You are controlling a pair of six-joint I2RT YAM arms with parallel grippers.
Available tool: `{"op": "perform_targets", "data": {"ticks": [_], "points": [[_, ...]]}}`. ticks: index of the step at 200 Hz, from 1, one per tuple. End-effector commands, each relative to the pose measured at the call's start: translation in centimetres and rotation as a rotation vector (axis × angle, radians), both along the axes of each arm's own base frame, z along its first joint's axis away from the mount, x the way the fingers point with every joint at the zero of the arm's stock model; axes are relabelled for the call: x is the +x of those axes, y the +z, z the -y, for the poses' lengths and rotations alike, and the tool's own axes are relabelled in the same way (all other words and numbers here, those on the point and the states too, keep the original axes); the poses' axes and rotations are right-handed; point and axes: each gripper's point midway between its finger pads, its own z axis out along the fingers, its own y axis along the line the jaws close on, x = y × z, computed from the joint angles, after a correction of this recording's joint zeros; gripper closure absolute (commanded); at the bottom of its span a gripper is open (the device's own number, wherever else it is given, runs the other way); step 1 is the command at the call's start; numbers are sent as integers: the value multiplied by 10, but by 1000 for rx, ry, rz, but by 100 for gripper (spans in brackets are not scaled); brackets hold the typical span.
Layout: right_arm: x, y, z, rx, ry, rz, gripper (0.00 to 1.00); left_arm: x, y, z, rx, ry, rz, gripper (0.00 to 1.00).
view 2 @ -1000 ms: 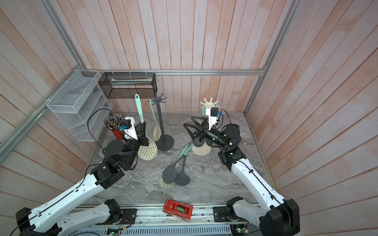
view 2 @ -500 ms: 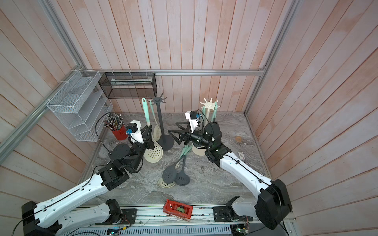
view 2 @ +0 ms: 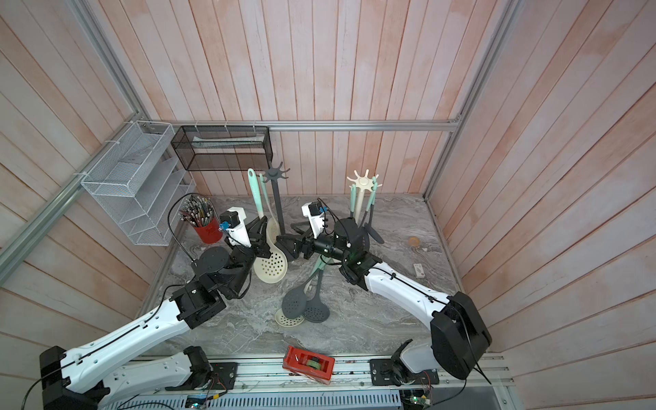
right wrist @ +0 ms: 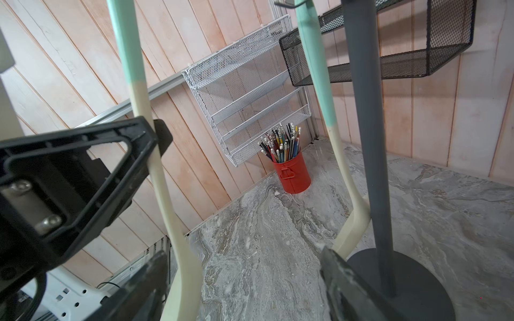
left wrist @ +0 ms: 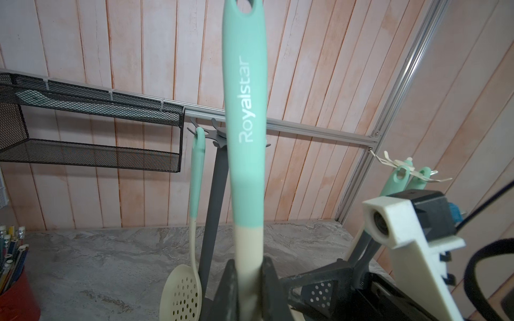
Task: Hang the skimmer on the kitchen utensil rack
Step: Pick up the skimmer from the center of the board.
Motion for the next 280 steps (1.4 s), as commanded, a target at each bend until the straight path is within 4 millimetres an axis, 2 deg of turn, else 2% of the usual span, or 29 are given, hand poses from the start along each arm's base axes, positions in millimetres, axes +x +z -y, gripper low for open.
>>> {"op": "perform_targets", "data": {"ticks": [1,20,77,95,117,163,195,259,280], "points": [[-12,23,-6,79,56,51,15,-4,16,5,-43,-35,13,100],[-16,24,-8,85,87,53,19,-3,13,8,-43,-47,8,100],[-29,20,-18,74,167,53,21,-2,14,14,-46,-66,2,100],[-29,14,-23,46,170,44,22,-2,15,16,-50,-75,2,100],[-27,9,-25,48,171,28,27,-2,15,18,-51,-82,1,100],[-23,13,-29,67,161,27,36,-1,12,19,-55,-86,-8,100],[-20,16,-29,76,149,36,50,0,11,18,-52,-78,-15,100],[-23,16,-31,81,175,50,89,3,6,17,-47,-55,-32,100],[-23,14,-31,85,181,52,97,2,11,16,-47,-58,-23,100]]}}
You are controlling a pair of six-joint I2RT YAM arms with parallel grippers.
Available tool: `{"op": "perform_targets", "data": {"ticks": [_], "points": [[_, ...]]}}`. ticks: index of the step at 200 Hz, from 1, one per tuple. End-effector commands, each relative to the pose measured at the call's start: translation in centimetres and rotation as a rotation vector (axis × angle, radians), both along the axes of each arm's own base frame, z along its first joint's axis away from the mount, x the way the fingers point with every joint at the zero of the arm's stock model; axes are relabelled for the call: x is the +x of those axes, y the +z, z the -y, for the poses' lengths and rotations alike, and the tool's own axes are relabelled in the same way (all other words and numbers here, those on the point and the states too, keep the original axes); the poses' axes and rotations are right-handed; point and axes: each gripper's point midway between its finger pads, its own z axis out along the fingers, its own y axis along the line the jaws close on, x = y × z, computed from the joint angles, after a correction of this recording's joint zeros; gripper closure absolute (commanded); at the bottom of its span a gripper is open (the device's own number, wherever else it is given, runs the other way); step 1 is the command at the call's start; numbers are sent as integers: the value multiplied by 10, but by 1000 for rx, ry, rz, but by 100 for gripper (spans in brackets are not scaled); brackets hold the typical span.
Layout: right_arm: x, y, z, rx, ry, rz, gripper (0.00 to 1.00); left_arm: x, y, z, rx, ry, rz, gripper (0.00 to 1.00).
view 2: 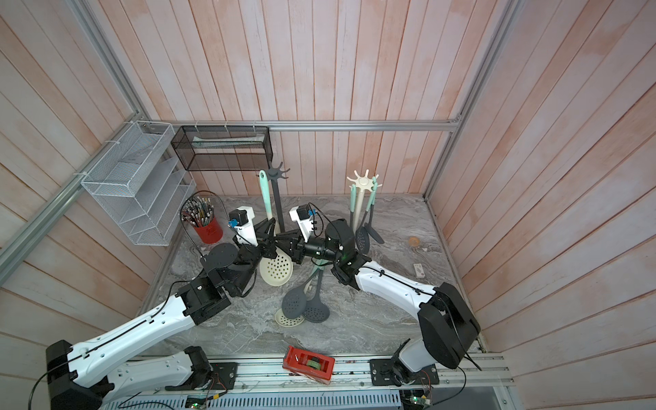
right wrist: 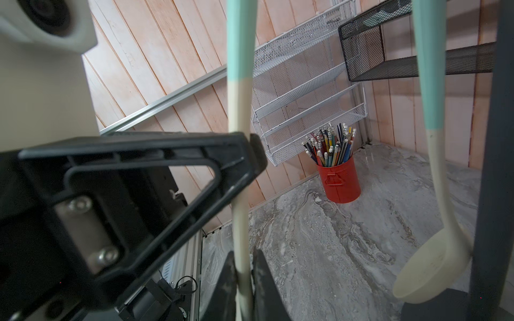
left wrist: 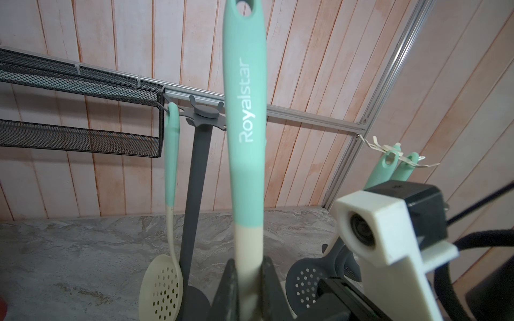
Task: Hang the skimmer on the kitchen utensil rack
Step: Pick up the skimmer from the center of the board.
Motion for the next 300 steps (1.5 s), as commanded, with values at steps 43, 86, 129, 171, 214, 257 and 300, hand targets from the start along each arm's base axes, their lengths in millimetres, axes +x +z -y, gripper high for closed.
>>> {"op": "perform_targets", "data": {"ticks": [43,86,129,171,214,257,300], "points": [[12,8,11,79,14,-13,100,-10,32,-10,-37,-4,62,64],[11,5,19,45,20,39,100,-30,53,-30,-45,-19,132,29],[9,-9,27,25,56,49,100,-47,75,-74,-99,57,226,19],[6,-28,23,-12,87,24,100,-26,58,-113,-152,137,179,19],[6,-39,22,-41,75,24,100,3,26,-130,-213,148,89,20],[2,-49,15,-53,112,6,100,14,13,-131,-228,142,63,20],[-2,-55,17,-10,178,-25,100,18,6,-128,-233,126,49,20]]}}
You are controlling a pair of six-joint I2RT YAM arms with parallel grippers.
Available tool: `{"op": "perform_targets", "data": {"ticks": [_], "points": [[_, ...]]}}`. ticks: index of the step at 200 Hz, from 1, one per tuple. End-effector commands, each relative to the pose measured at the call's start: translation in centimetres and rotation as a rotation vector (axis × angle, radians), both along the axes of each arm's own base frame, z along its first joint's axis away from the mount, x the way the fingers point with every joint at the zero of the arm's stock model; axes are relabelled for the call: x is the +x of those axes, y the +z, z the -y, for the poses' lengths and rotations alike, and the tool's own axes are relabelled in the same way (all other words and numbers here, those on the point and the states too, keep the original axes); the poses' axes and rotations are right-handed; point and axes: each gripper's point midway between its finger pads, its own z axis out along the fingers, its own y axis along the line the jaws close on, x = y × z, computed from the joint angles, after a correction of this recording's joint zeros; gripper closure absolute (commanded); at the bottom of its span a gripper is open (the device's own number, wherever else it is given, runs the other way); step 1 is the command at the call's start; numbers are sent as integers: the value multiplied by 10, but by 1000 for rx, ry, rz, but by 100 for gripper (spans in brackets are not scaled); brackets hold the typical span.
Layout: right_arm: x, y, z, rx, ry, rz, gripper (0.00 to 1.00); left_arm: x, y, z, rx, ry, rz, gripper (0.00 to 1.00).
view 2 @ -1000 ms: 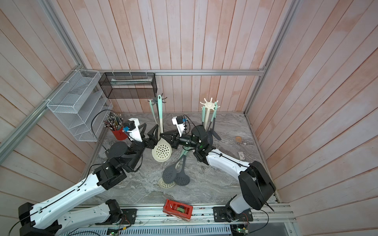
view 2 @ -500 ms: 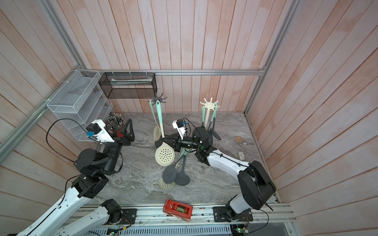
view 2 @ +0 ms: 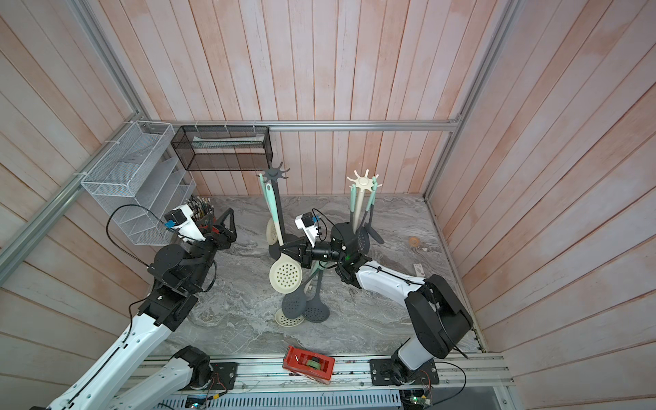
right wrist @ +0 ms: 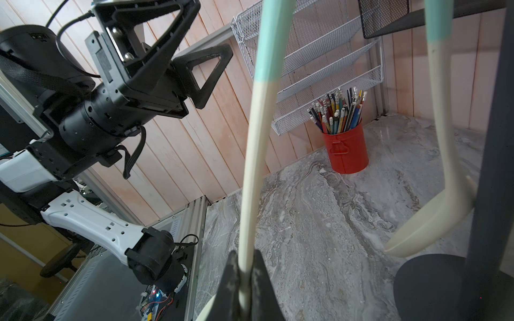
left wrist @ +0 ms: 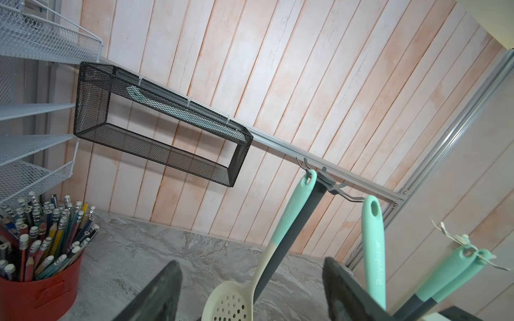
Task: Hang the skimmer on the kitchen utensil rack
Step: Pick up the skimmer from the center of the board, then hang the skimmer on the rack.
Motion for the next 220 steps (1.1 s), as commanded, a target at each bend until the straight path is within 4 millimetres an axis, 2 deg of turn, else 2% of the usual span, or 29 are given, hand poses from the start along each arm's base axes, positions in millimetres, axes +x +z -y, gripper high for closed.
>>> {"op": "perform_targets", "data": {"ticks": [1,21,109,155,220], "points": [[-8,2,1,49,67,2,100,1,-5,6,-17,-38,2,20],[-7,0,3,60,67,0,100,3,-7,7,-12,-41,-3,20],[-10,17,19,140,96,22,100,4,-12,8,-7,-51,-6,20],[-4,24,19,180,119,0,100,4,-14,9,-10,-56,-9,20],[2,21,15,160,119,-8,100,4,-16,9,-10,-57,-12,20]]}}
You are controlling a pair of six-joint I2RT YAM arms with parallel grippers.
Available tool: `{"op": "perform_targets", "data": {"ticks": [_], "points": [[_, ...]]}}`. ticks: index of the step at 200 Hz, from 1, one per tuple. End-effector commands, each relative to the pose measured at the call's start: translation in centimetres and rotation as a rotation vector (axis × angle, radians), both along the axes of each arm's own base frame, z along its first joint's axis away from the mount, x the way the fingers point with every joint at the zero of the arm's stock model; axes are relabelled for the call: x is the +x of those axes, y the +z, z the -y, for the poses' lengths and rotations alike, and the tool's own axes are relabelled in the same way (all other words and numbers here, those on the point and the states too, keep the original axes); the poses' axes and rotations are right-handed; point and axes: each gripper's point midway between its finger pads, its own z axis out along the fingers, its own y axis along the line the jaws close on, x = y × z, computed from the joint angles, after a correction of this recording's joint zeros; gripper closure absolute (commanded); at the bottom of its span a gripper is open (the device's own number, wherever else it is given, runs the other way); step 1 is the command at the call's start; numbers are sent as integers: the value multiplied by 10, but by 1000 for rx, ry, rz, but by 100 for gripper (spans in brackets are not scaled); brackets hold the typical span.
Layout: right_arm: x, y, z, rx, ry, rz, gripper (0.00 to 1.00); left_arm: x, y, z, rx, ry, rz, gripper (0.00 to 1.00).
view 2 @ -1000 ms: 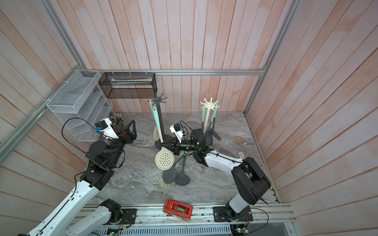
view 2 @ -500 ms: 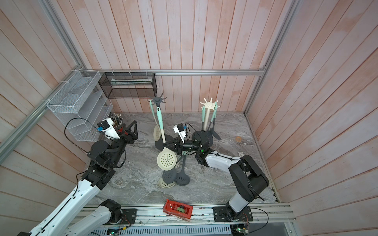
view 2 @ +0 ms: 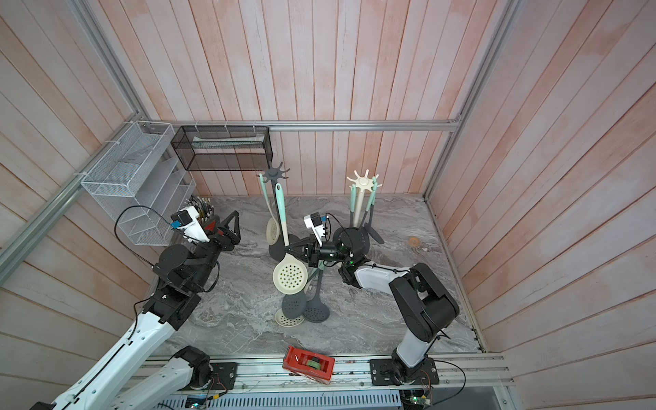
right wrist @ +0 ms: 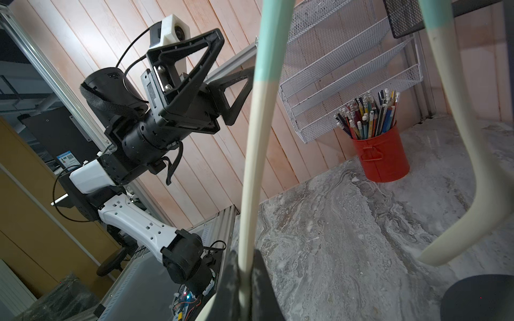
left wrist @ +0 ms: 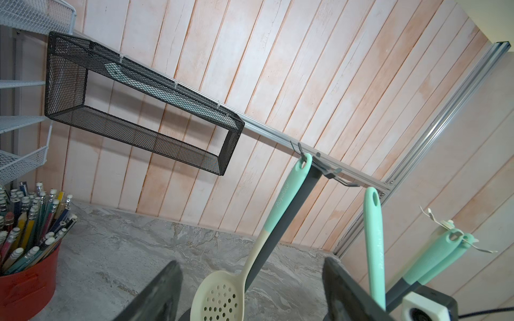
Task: Hang the skimmer on the kitchen utensil rack
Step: Hang the skimmer on the rack.
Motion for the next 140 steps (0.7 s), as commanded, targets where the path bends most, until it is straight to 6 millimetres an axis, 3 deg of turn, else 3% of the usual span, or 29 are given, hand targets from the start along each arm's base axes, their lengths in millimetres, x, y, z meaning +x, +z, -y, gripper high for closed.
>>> {"op": "perform_targets", "data": {"ticks": [1,140], "points": [[0,20,-1,36,14,68,100,0,-3,0,-3,-6,5,20],[12,21,-6,39,36,45,100,4,-6,1,1,-7,-3,21]]}}
